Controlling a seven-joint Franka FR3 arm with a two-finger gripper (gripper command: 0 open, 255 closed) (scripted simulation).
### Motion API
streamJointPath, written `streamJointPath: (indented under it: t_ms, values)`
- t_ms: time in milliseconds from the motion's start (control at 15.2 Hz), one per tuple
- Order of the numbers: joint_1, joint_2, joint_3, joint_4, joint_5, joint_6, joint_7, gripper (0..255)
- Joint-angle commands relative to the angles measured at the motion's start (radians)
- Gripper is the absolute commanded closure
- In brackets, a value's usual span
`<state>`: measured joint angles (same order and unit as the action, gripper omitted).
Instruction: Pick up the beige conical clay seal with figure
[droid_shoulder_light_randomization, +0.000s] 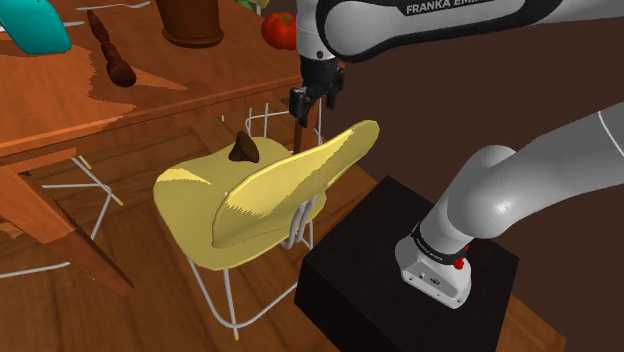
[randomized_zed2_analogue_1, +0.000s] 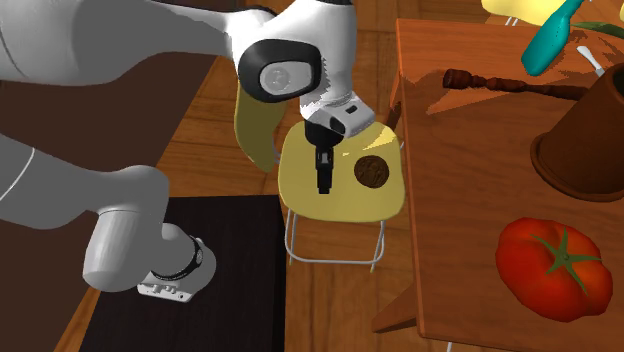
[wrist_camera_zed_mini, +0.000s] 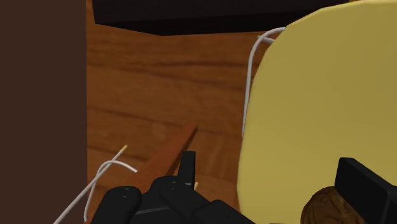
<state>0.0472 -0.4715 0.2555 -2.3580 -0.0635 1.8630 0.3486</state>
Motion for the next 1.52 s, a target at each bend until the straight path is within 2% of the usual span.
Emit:
streamJointPath:
  t_ms: [0, 396, 660, 924, 1452]
  values:
    - [-0.006, 0.063, 0.035, 0.031, -0.020, 0.041, 0.058, 0]
    - [-0.021, 0.280, 0.144, 0.145, -0.131, 0.142, 0.263, 0]
    - [-0.017, 0.445, 0.194, 0.255, -0.249, 0.168, 0.412, 0]
    - [0.015, 0.613, 0.212, 0.388, -0.378, 0.159, 0.548, 0]
    - [0.022, 0.662, 0.201, 0.344, -0.422, 0.237, 0.597, 0]
